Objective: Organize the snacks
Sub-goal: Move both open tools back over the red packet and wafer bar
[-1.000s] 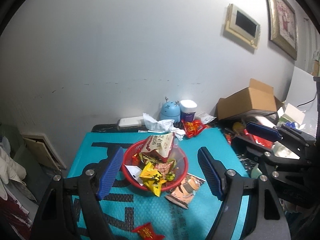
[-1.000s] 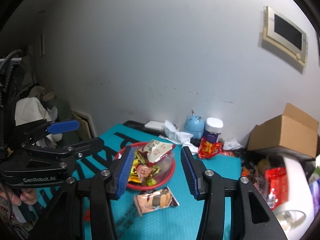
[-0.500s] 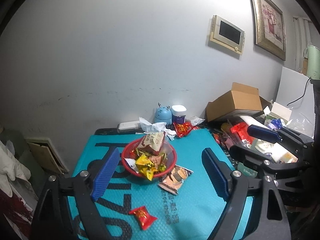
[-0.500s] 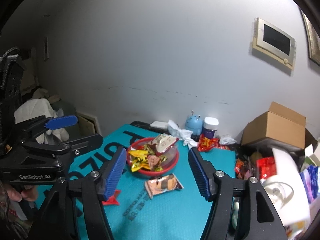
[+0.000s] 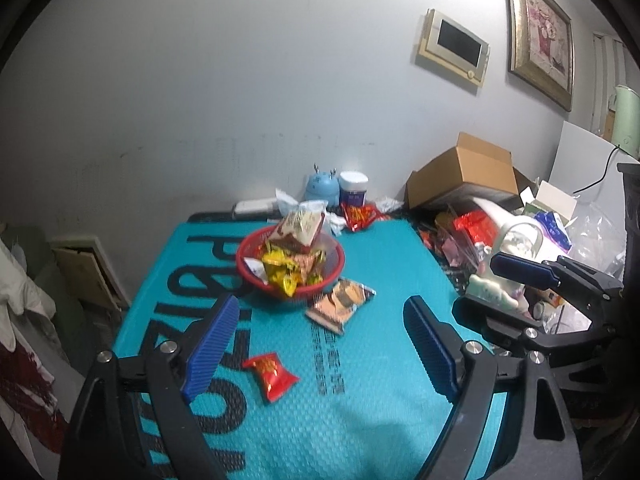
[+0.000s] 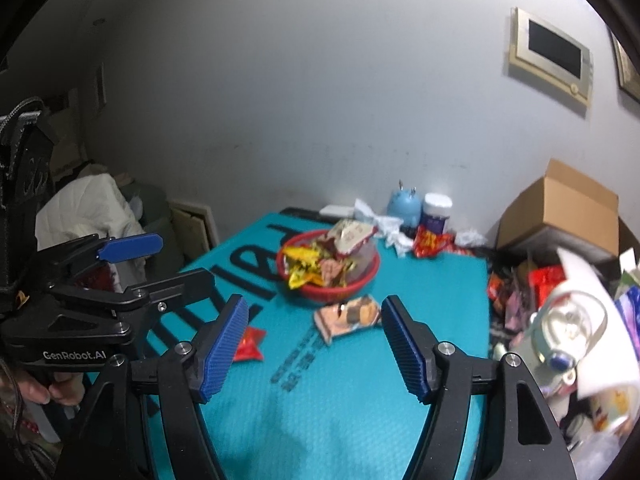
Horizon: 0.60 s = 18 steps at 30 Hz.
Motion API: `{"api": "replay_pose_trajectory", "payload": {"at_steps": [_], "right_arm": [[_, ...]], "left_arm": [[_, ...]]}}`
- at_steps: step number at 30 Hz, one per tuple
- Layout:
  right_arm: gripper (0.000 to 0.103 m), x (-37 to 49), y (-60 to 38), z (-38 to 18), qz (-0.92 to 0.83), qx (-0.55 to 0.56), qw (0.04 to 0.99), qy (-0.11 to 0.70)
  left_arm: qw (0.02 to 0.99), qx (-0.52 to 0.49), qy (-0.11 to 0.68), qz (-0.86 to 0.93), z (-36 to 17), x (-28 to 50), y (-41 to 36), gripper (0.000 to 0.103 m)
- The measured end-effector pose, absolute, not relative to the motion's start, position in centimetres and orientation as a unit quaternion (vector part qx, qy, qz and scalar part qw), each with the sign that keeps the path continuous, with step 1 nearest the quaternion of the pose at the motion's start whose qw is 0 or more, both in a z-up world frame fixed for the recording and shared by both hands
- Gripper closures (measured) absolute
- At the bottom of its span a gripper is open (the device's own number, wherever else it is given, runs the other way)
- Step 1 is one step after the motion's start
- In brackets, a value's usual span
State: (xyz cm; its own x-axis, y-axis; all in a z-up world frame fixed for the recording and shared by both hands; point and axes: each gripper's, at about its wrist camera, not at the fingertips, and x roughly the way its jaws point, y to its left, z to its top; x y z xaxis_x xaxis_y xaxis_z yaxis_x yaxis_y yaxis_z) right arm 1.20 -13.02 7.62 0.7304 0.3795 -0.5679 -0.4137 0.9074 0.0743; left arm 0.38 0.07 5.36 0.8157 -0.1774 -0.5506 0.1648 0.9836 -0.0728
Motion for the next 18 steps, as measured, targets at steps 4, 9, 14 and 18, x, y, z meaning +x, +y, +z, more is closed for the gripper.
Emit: {"api": "replay_pose_trajectory", "payload": {"at_steps": [4,9,14,18], "right_arm": [[0.033,0.9,-12.9,6.1,0.217,-0.027,0.924,0.315],[0.033,1.2,-13.1,4.1,0.215,-0.019,0.915,0.341],[0.033,1.9,-13.3,2.2,0.208,-0.015,0.907,0.365],[0.033,3.1,-13.5,0.8,0.200,-0.011,0.901,0.385]], "left_arm": [[0.948,-0.013,0.307,-0.085,3.8,0.2,0.1,0.019],[0.940,-0.026,0.331,-0.084,1.7,0.6,0.3,0.019],[0.929,-0.033,0.360,-0.077,-0.6,1.4,0.2,0.019],[0.921,-0.047,0.381,-0.072,-2.6,2.4,0.4,0.019]]}}
